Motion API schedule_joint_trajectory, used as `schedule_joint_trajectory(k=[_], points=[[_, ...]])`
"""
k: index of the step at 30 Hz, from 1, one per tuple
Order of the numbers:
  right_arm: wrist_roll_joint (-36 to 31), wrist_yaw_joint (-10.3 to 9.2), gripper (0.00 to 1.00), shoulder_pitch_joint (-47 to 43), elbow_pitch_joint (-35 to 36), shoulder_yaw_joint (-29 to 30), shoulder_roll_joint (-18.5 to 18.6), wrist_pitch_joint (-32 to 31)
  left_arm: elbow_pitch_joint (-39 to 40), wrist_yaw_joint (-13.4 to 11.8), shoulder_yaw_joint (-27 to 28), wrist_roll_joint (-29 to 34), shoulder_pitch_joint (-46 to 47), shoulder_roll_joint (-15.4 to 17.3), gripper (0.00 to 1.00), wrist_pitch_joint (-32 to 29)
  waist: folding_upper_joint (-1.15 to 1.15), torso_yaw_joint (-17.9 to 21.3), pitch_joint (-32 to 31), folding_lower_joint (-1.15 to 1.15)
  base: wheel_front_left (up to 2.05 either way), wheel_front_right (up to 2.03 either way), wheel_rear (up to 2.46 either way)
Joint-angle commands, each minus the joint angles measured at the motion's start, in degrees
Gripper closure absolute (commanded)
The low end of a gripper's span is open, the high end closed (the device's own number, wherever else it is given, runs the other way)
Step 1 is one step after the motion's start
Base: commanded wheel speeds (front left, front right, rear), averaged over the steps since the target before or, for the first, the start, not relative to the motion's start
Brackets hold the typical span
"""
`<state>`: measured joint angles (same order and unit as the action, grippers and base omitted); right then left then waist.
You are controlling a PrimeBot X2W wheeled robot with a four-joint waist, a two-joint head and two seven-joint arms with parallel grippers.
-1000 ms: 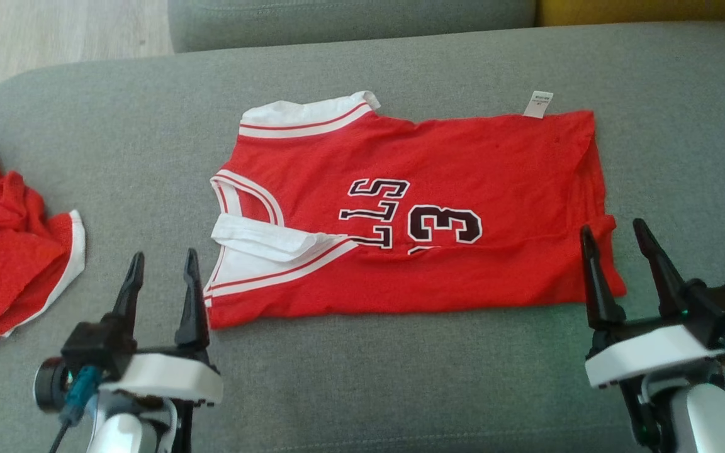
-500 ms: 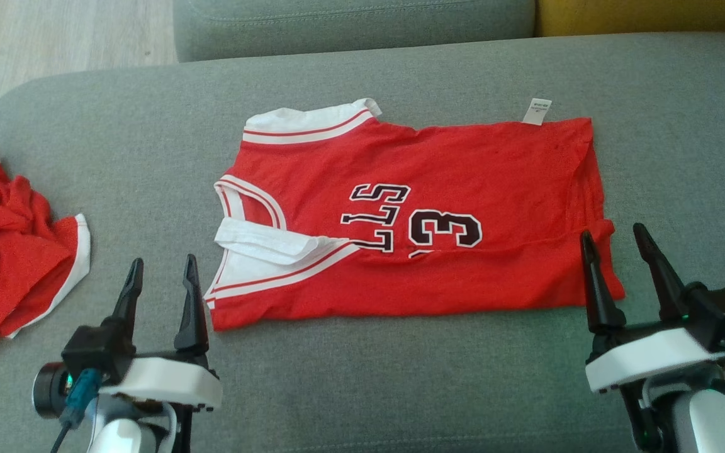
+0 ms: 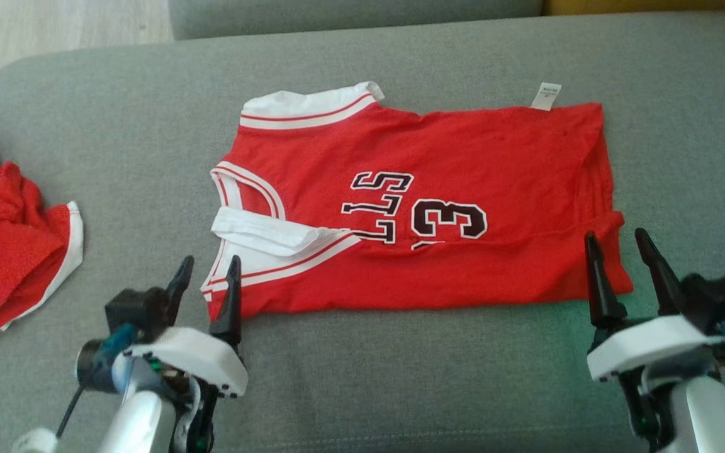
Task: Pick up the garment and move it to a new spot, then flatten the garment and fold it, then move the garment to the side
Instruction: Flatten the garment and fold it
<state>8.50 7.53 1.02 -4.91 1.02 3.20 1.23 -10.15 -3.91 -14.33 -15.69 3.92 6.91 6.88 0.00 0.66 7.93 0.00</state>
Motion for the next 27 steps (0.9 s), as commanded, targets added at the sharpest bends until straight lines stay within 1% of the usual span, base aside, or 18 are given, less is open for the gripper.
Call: schedule_joint_trajectory(k=[1,4,8,11,17,18,19,20,21,27], points=[[0.2,-0.04,0.00,3.4,-0.2,-0.7,1.0,0.0,-0.4,0.7,1.6,-1.2,3.3,0.1,0.00,-1.1,0.00,0.3,0.8,0.00,0.00,0.00,0.00],[0.2,-0.04,0.00,5.0,-6.0,0.4,1.4,-1.2,-5.0,1.7,1.5,-3.1,4.5,-0.4,0.00,-3.0,0.00,0.6,1.7,0.00,0.00,0.00,0.00],[-0.1,-0.04,0.00,6.2,-12.3,2.8,1.1,-4.6,-10.3,1.9,1.9,-4.9,5.3,-0.8,0.00,-4.7,0.00,0.8,2.6,0.00,0.00,0.00,0.00],[-0.2,-0.04,0.00,7.0,-15.5,4.4,0.8,-7.3,-13.1,2.2,2.0,-6.2,5.9,-1.1,0.00,-5.9,0.00,0.7,3.2,0.00,0.00,0.00,0.00],[0.9,-0.04,0.00,8.7,-19.1,6.2,0.2,-11.8,-16.9,3.1,2.2,-8.7,7.4,-1.6,0.00,-8.5,0.00,0.7,4.0,0.00,0.00,0.00,0.00],[1.2,-0.04,0.00,8.9,-19.6,6.2,0.1,-12.5,-17.2,3.5,2.3,-9.4,7.5,-1.7,0.24,-8.9,0.00,0.7,4.1,0.00,0.00,0.00,0.00],[1.5,-0.04,0.05,9.1,-19.9,6.3,0.1,-13.1,-17.5,3.7,2.2,-9.7,7.7,-1.8,1.00,-9.2,0.00,0.7,4.1,0.00,0.00,0.00,0.00],[1.7,-0.04,0.67,9.3,-20.1,6.3,0.0,-13.4,-17.7,3.9,2.2,-9.8,7.9,-1.8,1.00,-9.3,0.00,0.7,4.2,0.00,0.00,0.00,0.00],[1.8,-0.04,1.00,9.5,-20.1,6.3,0.0,-13.5,-17.9,4.0,2.1,-10.0,8.1,-1.8,1.00,-9.3,0.00,0.7,4.3,0.00,0.00,0.00,0.00],[3.1,-0.04,1.00,9.5,-19.4,6.7,-0.2,-12.8,-16.6,4.0,2.2,-10.0,8.1,-1.5,1.00,-6.9,0.00,0.6,4.2,0.00,0.00,0.00,0.00]])
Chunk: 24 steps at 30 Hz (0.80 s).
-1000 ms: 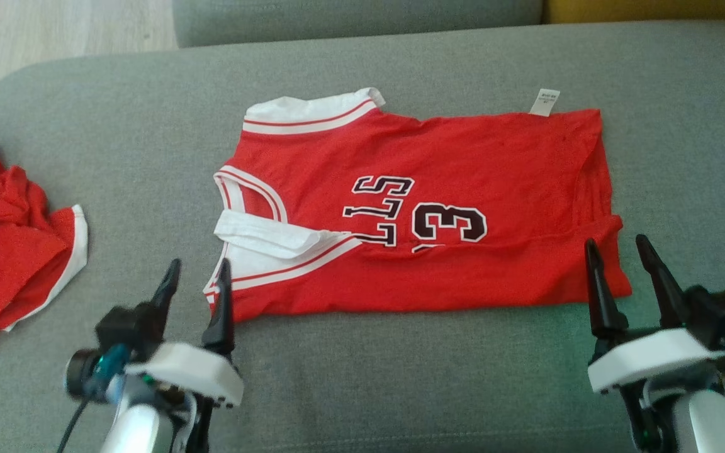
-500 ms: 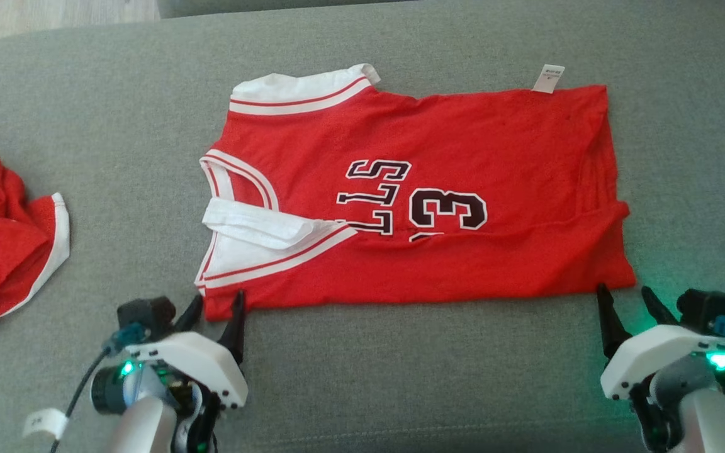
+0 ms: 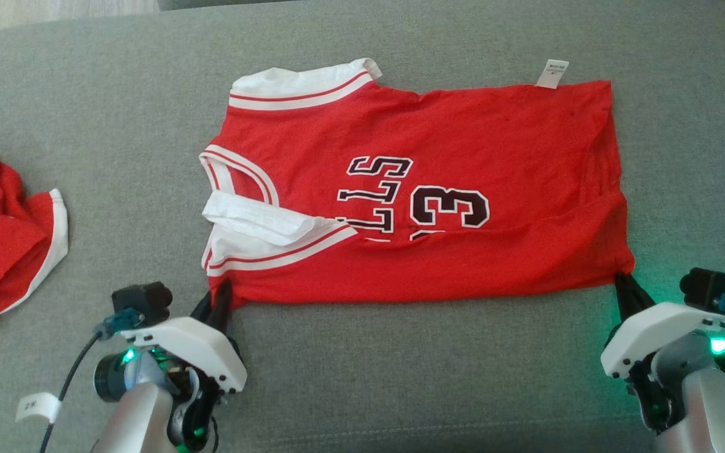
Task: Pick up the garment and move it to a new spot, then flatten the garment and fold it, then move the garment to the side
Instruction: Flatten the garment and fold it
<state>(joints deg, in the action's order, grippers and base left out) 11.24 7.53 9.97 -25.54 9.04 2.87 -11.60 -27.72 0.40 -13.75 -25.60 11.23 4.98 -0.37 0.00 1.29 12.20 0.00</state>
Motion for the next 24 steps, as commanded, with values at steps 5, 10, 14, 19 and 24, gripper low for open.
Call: schedule_joint_trajectory(k=[5,10,14,19,24], points=[[0.9,-0.04,1.00,-0.1,2.3,-1.0,0.1,0.2,3.5,-0.8,2.2,-0.2,-0.1,0.7,1.00,2.2,0.00,-0.2,-0.2,0.00,0.00,0.00,0.00],[1.1,-0.04,1.00,-1.6,4.8,-2.2,0.1,0.5,7.7,-2.0,3.4,-0.8,-2.3,1.2,1.00,3.4,0.00,-0.5,-0.8,0.00,0.00,0.00,0.00],[1.7,-0.04,1.00,-3.5,7.4,-3.9,0.0,-0.3,11.3,-3.2,4.5,-1.3,-4.8,1.9,1.00,3.4,0.00,-1.1,-1.5,0.00,0.00,0.00,0.00],[2.9,-0.04,1.00,-6.3,10.9,-6.2,0.0,-1.7,15.0,-5.0,5.7,-2.0,-8.3,2.5,1.00,2.7,0.00,-1.9,-2.5,0.00,0.00,0.00,0.00],[3.8,-0.04,1.00,-9.5,12.6,-6.3,0.0,-2.9,18.0,-6.4,5.8,-2.5,-12.2,2.4,1.00,1.5,0.00,-2.5,-4.0,0.00,0.00,0.00,0.00]])
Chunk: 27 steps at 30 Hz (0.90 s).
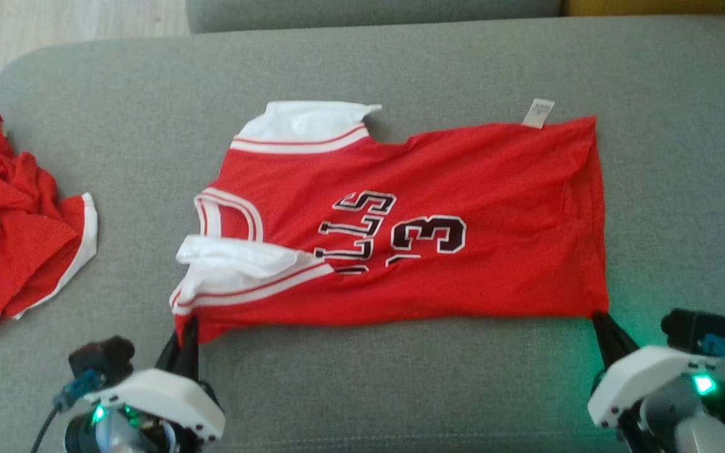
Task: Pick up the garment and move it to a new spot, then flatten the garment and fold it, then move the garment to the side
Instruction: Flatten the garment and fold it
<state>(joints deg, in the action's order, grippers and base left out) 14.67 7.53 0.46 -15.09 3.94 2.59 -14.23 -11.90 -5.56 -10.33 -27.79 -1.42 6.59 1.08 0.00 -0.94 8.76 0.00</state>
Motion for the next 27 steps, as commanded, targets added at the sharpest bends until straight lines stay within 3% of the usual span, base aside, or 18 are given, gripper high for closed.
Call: schedule_joint_trajectory(k=[1,11,12,13,17,27], points=[[0.4,-0.04,1.00,-0.7,2.4,-0.8,0.3,-0.4,2.7,-0.7,2.3,-0.3,-0.4,0.8,1.00,-0.2,0.00,-0.3,-0.9,0.00,0.00,0.00,0.00],[0.9,-0.04,1.00,-5.6,4.1,1.5,0.3,-1.4,5.3,-2.4,1.2,-1.3,-6.0,0.2,1.00,-3.0,0.00,0.5,-3.6,0.00,0.00,0.00,0.00],[1.0,-0.04,0.65,-5.6,4.3,1.4,0.3,-1.2,5.4,-2.5,1.1,-1.3,-6.1,0.2,0.63,-3.3,0.00,0.6,-3.7,0.00,0.00,0.00,0.00],[0.7,-0.04,0.00,-5.3,4.6,1.2,0.3,-0.7,5.5,-2.6,1.0,-1.2,-6.1,0.3,0.00,-3.4,0.00,0.7,-3.7,0.00,0.00,0.00,0.00],[0.4,-0.04,0.00,-4.0,6.6,-0.1,0.3,2.3,6.9,-3.5,0.9,0.4,-5.4,0.7,0.00,-1.9,0.00,1.0,-3.9,0.00,0.00,0.00,0.00],[-3.1,-0.04,0.00,-0.6,17.6,-4.7,1.3,12.6,12.9,-5.6,1.1,7.0,-1.1,1.9,0.00,8.8,0.00,0.9,-4.4,0.00,0.00,0.00,0.00]])
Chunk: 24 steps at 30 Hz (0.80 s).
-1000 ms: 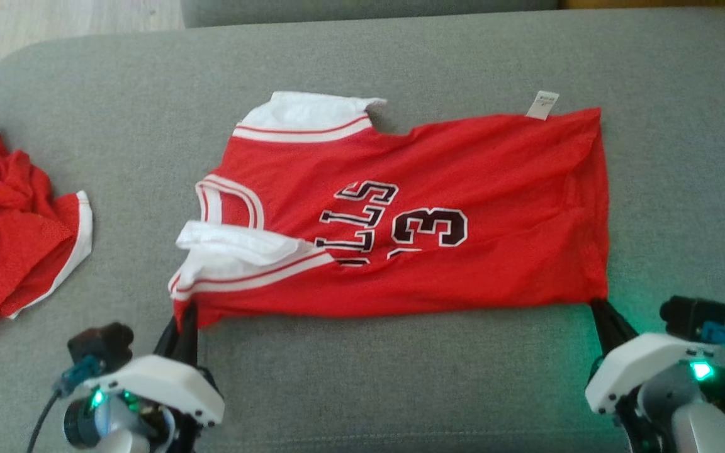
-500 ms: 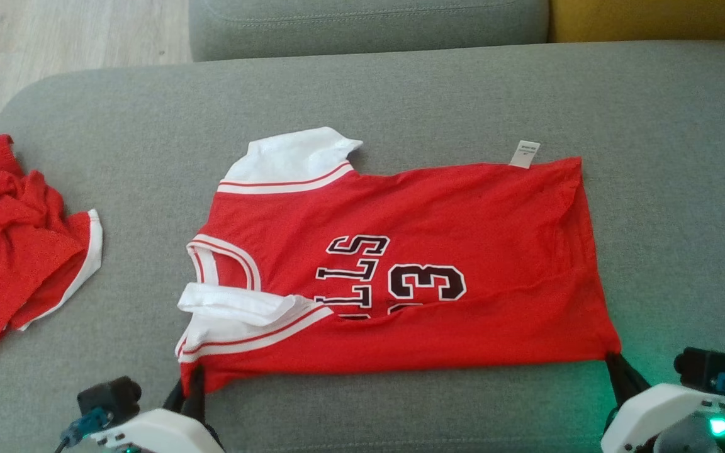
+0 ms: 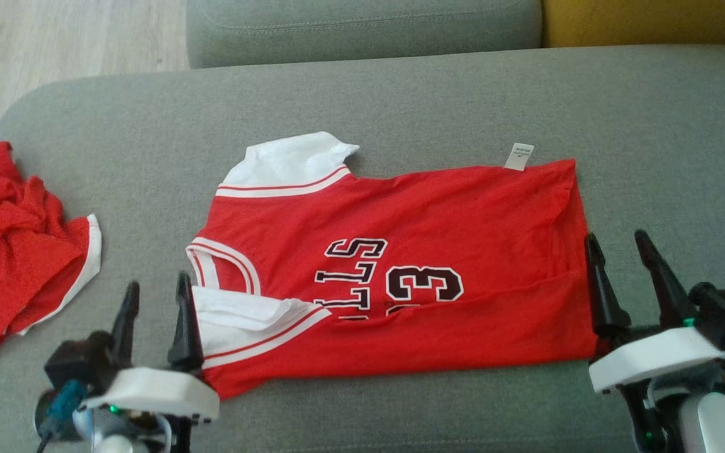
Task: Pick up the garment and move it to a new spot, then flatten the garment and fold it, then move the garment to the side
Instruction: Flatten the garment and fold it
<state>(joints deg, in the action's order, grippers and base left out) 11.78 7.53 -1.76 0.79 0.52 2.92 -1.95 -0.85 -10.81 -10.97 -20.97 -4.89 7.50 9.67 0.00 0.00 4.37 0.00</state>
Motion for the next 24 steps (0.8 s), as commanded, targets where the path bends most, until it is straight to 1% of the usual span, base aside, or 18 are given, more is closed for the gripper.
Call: schedule_joint_trajectory(k=[1,4,8,18,21,24], points=[[-0.6,-0.04,0.00,1.8,2.8,-1.7,1.2,0.7,2.3,-0.3,1.5,0.8,3.0,1.2,0.00,0.8,0.00,0.0,-0.1,0.00,0.00,0.00,0.00],[-1.3,-0.04,0.00,1.9,5.4,-2.5,1.4,1.2,3.4,-0.3,0.8,2.5,4.5,2.1,0.00,1.2,0.00,0.0,-0.4,0.00,0.00,0.00,0.00],[-2.0,-0.04,0.00,1.3,7.5,-2.8,1.2,1.0,3.6,-0.7,-0.1,4.5,5.7,3.2,0.00,0.3,0.00,0.0,-0.4,0.00,0.00,0.00,0.00],[-2.3,-0.04,0.00,0.4,8.9,-2.1,0.6,0.3,2.5,-1.1,-0.8,5.4,6.9,4.0,0.00,-0.2,0.00,0.2,0.5,0.00,0.00,0.00,0.00],[-2.2,-0.04,0.00,0.7,9.2,-2.0,0.5,0.1,2.0,-0.3,-1.2,5.0,8.7,4.0,0.00,-0.5,0.00,0.1,1.6,0.00,0.00,0.00,0.00],[-2.0,-0.04,0.00,1.5,9.5,-2.1,0.4,-0.1,0.3,1.5,-2.1,4.2,13.0,3.8,0.00,-1.3,0.00,0.3,3.7,0.00,0.00,0.00,0.00]])
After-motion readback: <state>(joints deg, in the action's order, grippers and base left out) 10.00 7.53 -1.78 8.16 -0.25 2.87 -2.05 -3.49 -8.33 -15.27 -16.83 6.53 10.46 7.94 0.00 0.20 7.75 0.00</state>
